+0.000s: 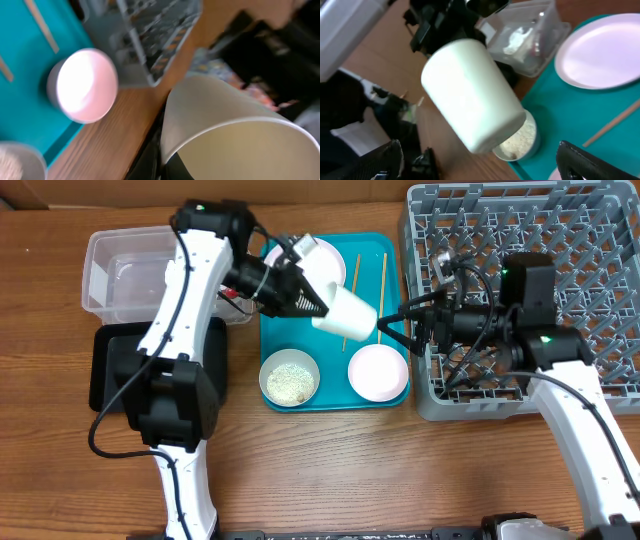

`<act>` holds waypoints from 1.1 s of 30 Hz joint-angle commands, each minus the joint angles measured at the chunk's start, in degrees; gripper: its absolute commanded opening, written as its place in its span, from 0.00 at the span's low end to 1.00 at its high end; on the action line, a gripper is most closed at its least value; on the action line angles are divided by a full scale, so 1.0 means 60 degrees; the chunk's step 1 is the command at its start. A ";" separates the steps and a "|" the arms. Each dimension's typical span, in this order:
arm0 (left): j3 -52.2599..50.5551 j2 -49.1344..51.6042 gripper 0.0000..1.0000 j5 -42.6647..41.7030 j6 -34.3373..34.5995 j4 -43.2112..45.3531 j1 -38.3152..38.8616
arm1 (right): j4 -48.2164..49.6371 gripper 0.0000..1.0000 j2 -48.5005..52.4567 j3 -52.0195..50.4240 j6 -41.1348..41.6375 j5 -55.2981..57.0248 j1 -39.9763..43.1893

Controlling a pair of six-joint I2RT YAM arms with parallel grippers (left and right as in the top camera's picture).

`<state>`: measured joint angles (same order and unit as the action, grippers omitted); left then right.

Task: Sort waste into correct bins and load items into the dishwasher
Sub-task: 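Lift the cup and hand it from the left gripper to the right gripper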

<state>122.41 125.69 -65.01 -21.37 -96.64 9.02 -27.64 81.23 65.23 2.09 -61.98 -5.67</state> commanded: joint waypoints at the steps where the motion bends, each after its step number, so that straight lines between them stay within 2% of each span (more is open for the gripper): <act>1: 0.0178 -0.0040 0.04 -0.1978 -0.1169 -0.0033 -0.0062 | 0.0291 0.98 0.0208 0.0120 -0.0036 -0.1086 -0.0146; 10: 0.0178 -0.0040 0.04 -0.3111 -0.1322 -0.0033 0.0124 | 0.1311 0.87 0.0299 0.0120 -0.0084 -0.1086 -0.0841; 13: 0.0178 -0.0040 0.04 -0.3060 -0.1344 -0.0033 0.0270 | 0.1818 0.85 0.0299 0.0120 -0.0015 -0.1082 -0.0969; 24: 0.0178 -0.0040 0.04 -0.3064 -0.1341 -0.0033 0.0415 | 0.3541 0.85 0.0299 0.0124 0.0674 -0.1082 -0.0973; 33: 0.0178 -0.0040 0.04 -0.2980 -0.1341 -0.0033 0.0444 | 0.4011 0.81 0.0299 0.0124 0.0805 -0.1016 -0.0922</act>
<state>122.41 125.69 -84.27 -28.21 -96.73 11.27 -5.10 83.13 65.23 6.59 -66.43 -11.00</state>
